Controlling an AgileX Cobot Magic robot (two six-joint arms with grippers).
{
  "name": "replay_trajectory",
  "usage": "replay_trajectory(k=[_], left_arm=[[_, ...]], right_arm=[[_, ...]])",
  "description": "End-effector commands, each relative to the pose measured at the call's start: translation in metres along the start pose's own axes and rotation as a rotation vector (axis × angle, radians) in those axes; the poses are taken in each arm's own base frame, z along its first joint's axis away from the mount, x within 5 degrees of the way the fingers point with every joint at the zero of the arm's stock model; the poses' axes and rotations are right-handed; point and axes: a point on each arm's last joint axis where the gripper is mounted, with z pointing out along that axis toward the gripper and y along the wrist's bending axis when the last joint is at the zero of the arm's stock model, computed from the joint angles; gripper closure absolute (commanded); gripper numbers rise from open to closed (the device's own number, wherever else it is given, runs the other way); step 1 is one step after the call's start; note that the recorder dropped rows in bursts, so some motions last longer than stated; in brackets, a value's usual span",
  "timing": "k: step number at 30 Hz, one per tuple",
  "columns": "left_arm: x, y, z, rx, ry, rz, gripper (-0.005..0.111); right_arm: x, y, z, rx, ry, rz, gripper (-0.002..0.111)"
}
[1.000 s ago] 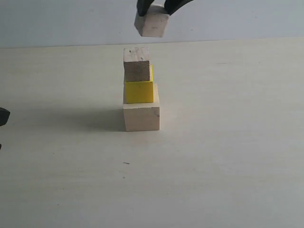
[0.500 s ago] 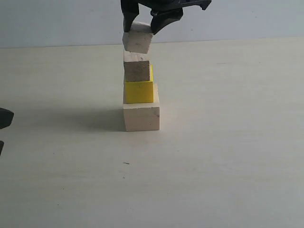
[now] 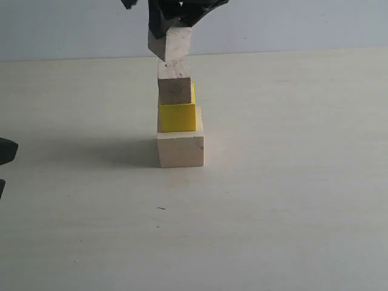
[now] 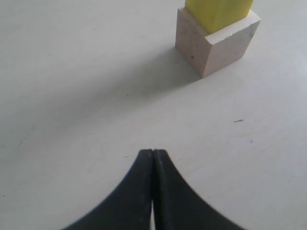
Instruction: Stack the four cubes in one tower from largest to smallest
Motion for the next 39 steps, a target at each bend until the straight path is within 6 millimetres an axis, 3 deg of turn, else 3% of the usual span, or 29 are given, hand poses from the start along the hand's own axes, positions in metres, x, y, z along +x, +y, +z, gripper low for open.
replay_trajectory(k=[1, 8, 28, 30, 35, 39], left_arm=[[0.0, 0.0, -0.001, 0.0, -0.013, -0.018, 0.107], [0.0, 0.0, -0.001, 0.0, -0.013, -0.018, 0.107], [0.0, 0.0, -0.001, 0.0, -0.013, -0.018, 0.107], [0.0, 0.0, -0.001, 0.0, -0.013, -0.018, 0.107], [0.0, 0.0, -0.001, 0.0, -0.013, -0.018, 0.107], [0.0, 0.0, -0.001, 0.0, -0.015, -0.018, 0.107]], right_arm=[[0.004, 0.001, -0.007, -0.019, 0.042, -0.449, 0.108], [0.004, 0.001, -0.005, -0.022, 0.045, -0.648, 0.108], [0.0, 0.006, -0.004, -0.069, -0.013, -0.48, 0.108], [-0.001, -0.002, -0.005, -0.083, -0.025, -0.444, 0.108], [0.002, -0.058, -0.016, -0.233, -0.105, -0.317, 0.108], [0.009, -0.076, -0.02, -0.239, -0.082, -0.403, 0.108]])
